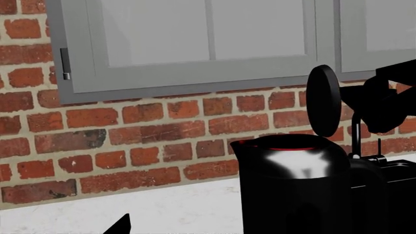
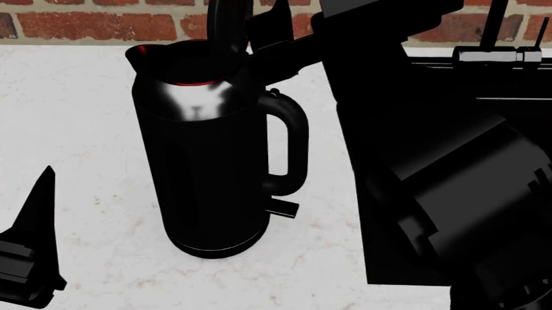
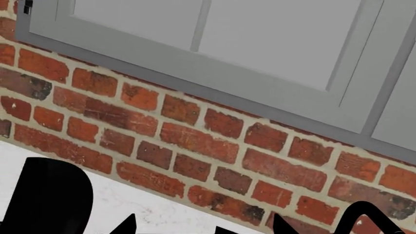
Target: Close the lid of the electric kettle.
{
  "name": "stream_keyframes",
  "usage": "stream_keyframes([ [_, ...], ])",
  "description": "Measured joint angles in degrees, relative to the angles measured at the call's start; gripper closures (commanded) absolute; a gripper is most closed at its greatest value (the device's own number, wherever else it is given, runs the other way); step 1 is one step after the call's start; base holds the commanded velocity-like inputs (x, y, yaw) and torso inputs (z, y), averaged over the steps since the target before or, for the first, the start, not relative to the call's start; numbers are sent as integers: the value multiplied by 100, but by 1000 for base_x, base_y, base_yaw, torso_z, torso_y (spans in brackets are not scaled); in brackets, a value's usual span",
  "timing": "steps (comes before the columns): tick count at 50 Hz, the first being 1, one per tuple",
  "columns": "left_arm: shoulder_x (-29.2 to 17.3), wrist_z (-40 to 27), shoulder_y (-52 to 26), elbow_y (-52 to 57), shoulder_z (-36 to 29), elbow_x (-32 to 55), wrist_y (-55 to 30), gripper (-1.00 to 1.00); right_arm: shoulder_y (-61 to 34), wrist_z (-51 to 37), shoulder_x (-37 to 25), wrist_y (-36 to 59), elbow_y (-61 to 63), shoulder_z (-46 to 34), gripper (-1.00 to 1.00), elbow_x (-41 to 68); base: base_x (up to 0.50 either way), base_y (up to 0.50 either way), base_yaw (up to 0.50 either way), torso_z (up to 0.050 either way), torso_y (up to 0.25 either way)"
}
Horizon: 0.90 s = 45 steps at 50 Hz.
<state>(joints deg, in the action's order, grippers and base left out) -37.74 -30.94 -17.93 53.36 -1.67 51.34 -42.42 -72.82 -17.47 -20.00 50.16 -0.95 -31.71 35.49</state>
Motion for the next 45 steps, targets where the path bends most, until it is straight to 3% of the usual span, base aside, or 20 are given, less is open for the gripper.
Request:
stream_keyframes([
  [45, -145, 29, 325, -28, 157, -9, 324, -100, -447, 464, 677, -505, -1152, -607, -100, -336, 0, 0, 0, 0, 0],
])
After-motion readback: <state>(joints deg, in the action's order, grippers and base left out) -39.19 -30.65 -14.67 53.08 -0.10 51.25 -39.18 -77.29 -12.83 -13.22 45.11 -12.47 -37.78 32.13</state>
